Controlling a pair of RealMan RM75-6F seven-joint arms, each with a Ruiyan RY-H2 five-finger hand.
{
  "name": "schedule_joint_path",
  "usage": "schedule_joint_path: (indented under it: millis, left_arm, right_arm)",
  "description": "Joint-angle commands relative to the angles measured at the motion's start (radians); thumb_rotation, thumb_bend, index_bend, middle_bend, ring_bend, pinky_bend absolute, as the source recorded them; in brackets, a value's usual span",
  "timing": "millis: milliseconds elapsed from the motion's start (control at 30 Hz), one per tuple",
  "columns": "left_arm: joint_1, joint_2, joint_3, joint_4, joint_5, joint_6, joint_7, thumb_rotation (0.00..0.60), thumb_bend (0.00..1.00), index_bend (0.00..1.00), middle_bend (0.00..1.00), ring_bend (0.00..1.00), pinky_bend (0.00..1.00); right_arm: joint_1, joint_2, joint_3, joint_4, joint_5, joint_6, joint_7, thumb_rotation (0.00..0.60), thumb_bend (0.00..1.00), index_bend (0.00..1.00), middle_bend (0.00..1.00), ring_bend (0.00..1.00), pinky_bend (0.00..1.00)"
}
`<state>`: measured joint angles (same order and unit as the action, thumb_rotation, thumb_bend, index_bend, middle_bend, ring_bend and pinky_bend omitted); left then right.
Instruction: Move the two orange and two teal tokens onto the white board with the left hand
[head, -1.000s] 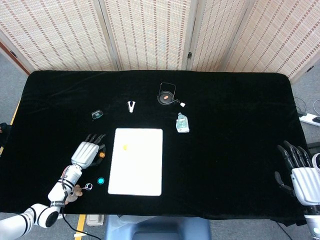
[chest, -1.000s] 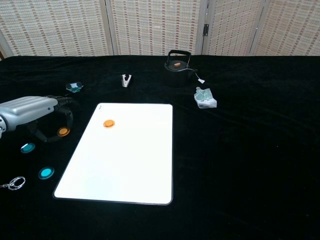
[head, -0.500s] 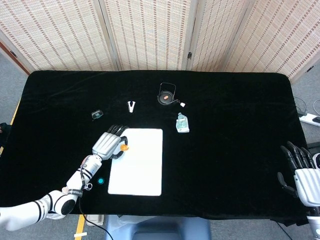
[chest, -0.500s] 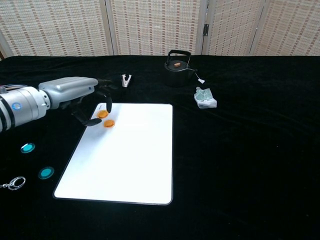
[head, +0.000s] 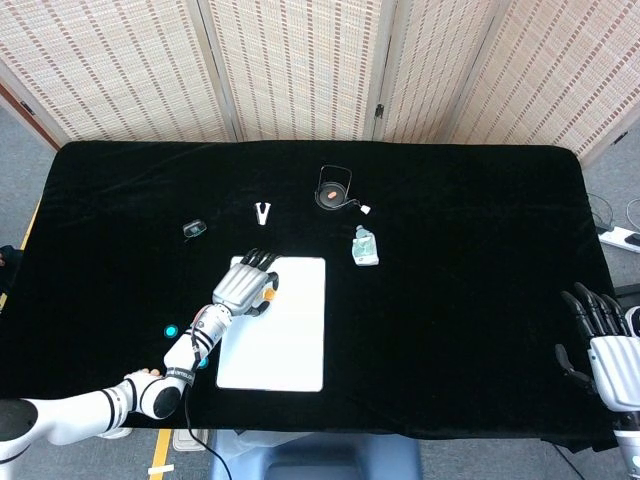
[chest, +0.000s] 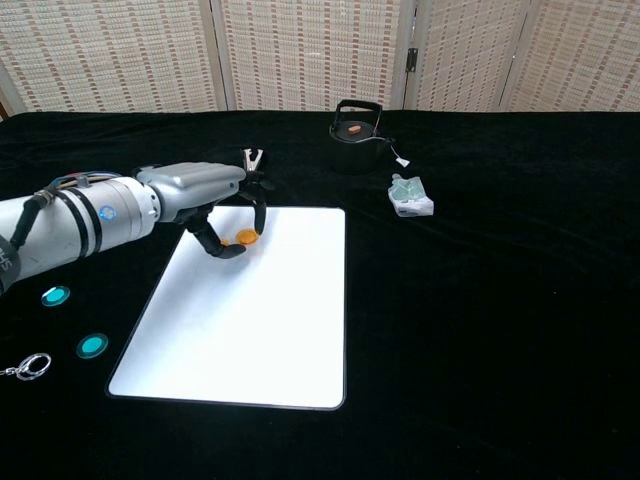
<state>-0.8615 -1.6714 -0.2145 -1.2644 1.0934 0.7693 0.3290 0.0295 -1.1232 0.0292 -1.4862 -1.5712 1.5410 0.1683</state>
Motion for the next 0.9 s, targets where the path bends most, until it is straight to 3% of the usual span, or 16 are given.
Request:
schedule_joint_path:
  millis: [33, 367, 733, 900]
  left_arm:
    - [-0.01, -0.009, 0.006, 0.006, -0.02, -0.003, 0.02, 0.6, 0.43, 0.51, 0.09, 0.0, 0.0]
    - [-0.031, -0.027, 0.014, 0.008, -0.056, 0.003, 0.049, 0.6, 0.43, 0.48, 0.09, 0.0, 0.0]
    - [-0.026, -0.019, 0.022, -0.015, -0.062, 0.034, 0.04, 0.6, 0.43, 0.29, 0.07, 0.0, 0.0]
    - [0.015, 0.046, 0.04, -0.083, -0.031, 0.075, 0.003, 0.6, 0.43, 0.34, 0.07, 0.0, 0.0]
  right_arm:
    - [-0.001, 0.0, 0.0, 0.004, 0.001, 0.001, 0.004, 0.6, 0.51, 0.0, 0.0, 0.03, 0.0]
    - [-0.005, 0.003, 0.001, 0.009, 0.003, 0.007, 0.013, 0.6, 0.51, 0.0, 0.0, 0.02, 0.0]
    - [-0.009, 0.004, 0.001, 0.009, 0.0, 0.013, 0.018, 0.6, 0.51, 0.0, 0.0, 0.02, 0.0]
    - [-0.012, 0.006, 0.0, 0.009, -0.004, 0.02, 0.018, 0.6, 0.51, 0.0, 0.0, 0.02, 0.0]
